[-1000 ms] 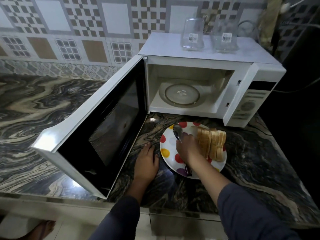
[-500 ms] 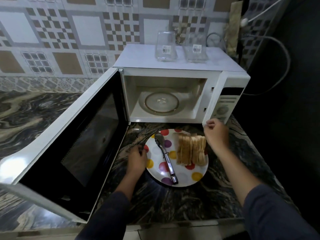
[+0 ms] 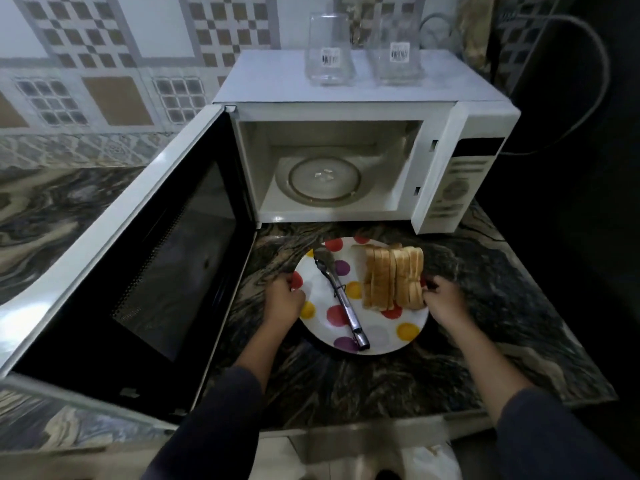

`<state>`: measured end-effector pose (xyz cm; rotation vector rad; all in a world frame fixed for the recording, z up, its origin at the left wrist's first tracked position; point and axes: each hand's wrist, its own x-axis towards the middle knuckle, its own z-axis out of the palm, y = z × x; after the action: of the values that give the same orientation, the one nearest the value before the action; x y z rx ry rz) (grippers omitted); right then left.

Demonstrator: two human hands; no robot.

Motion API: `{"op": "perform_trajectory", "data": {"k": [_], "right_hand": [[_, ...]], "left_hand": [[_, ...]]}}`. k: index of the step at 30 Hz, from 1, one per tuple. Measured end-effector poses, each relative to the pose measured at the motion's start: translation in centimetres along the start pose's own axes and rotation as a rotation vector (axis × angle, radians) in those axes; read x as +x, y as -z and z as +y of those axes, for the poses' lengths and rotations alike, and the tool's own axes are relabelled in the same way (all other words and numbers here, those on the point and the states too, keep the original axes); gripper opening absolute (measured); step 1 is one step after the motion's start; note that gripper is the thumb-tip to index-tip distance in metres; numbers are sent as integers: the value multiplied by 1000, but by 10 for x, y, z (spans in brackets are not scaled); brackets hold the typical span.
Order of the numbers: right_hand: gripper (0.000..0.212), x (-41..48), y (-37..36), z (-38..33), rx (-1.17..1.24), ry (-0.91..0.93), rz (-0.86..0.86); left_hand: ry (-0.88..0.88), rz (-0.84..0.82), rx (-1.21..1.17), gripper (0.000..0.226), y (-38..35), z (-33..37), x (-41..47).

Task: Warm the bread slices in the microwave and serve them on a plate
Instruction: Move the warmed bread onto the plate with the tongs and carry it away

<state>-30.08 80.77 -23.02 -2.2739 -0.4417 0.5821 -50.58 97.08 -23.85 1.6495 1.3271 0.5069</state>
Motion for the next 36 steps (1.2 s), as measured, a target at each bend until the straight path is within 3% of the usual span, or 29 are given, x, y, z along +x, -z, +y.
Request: {"op": "perform_trajectory", "data": {"k": [4,13,27,36], "right_hand": [[25,-3,1,2,140,-20,22],[29,-25,-4,8,337,3,-12],[36,-76,1,31,516,110,38],[37,-141,30,56,562,118,2]], "left_hand": [[-10,21,-173,25,-9,3,-16],[-70,-31,-398,38,-14,-4,-33],[-113,8,-364,49,5,-6,-73],[-145,65,-421,47,18,-7,-172]]}}
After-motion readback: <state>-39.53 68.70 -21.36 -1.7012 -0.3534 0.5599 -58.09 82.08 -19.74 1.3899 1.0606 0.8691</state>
